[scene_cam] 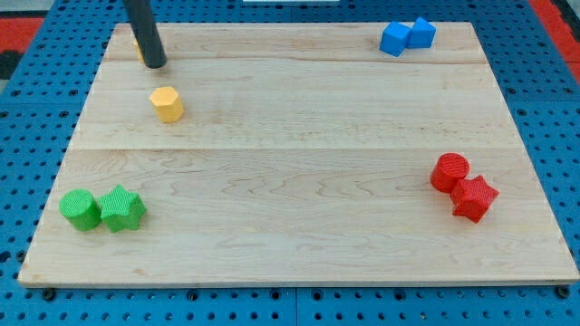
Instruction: Point at the green circle
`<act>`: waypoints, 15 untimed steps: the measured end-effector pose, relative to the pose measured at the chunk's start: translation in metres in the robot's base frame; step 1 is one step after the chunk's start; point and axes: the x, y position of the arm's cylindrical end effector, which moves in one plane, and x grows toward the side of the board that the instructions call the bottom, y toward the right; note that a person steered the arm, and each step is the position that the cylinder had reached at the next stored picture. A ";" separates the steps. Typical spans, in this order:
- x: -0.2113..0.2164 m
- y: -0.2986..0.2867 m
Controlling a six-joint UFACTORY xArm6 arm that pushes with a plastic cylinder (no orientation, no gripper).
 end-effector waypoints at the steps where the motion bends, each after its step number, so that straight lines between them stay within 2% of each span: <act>1: 0.000 0.009; 2: 0.000 0.010; 3: 0.007 0.081; 4: 0.020 0.206; 5: 0.041 0.302; 6: 0.081 0.333; 7: 0.120 0.255; 8: 0.125 0.177; 9: 0.129 0.129; 10: 0.146 0.109; 12: 0.225 0.120; 13: 0.277 0.127; 14: 0.330 0.105; 15: 0.336 0.098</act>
